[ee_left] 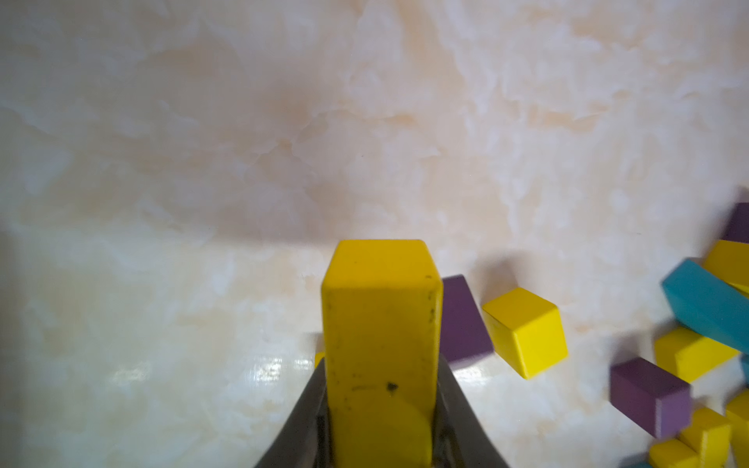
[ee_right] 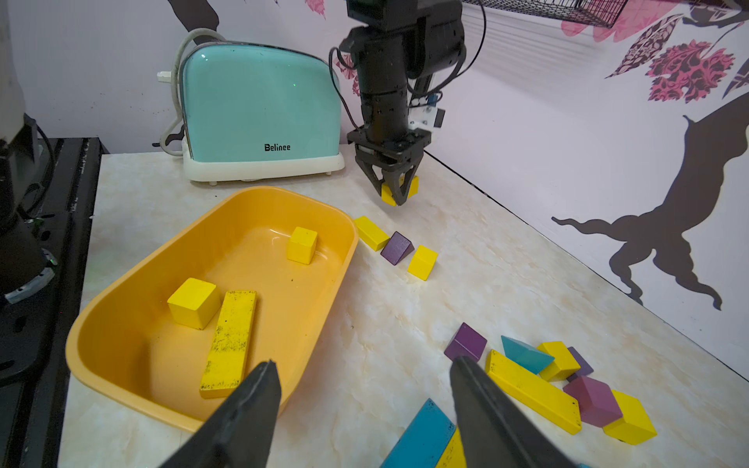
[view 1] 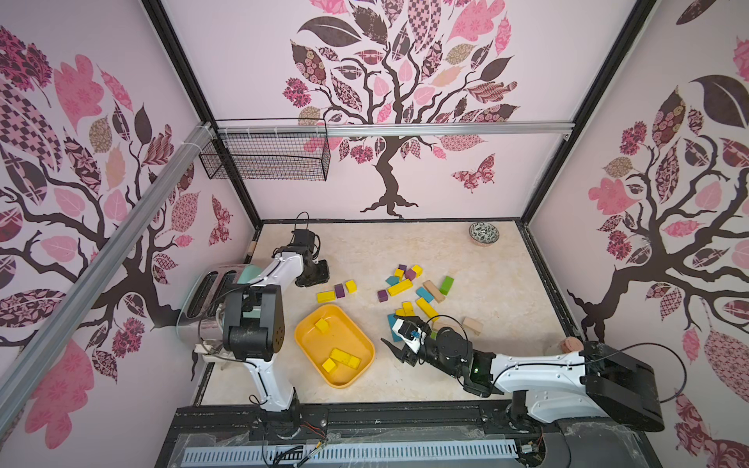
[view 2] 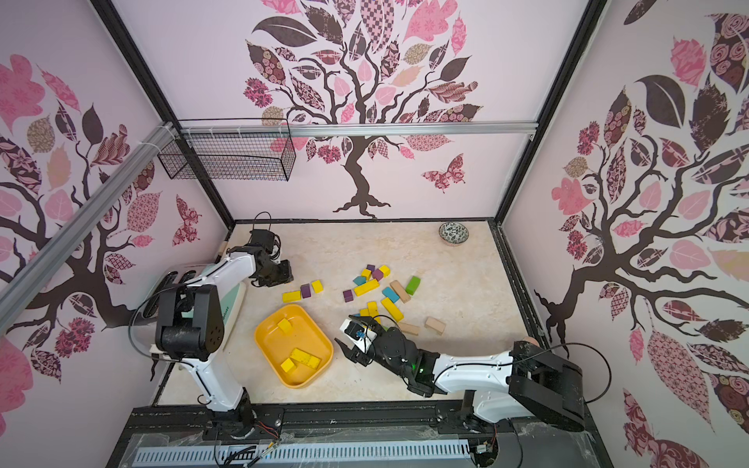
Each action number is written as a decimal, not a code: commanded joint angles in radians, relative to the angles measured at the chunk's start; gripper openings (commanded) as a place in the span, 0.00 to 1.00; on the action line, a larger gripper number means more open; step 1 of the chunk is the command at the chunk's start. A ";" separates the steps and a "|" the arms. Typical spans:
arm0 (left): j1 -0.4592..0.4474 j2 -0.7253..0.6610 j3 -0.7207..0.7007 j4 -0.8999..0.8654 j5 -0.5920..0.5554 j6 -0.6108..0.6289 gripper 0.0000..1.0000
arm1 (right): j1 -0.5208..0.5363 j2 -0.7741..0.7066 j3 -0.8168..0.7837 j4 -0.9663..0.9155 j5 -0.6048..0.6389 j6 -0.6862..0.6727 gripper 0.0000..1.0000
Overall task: Pick out the yellow building blocks
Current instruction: Pick up the building block from the center of the board.
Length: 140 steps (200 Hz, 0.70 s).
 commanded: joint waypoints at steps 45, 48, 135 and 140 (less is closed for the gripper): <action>-0.136 -0.271 -0.029 -0.089 -0.063 0.028 0.29 | -0.004 -0.023 -0.011 0.045 -0.029 0.015 0.71; -0.139 -0.280 -0.034 -0.093 -0.065 0.027 0.29 | -0.004 -0.025 -0.013 0.046 -0.029 0.015 0.71; -0.244 -0.492 -0.180 -0.181 -0.034 -0.074 0.29 | -0.004 -0.021 -0.027 0.075 -0.032 0.019 0.71; -0.261 -0.497 -0.188 -0.189 -0.041 -0.077 0.29 | -0.003 -0.018 -0.027 0.079 -0.031 0.018 0.71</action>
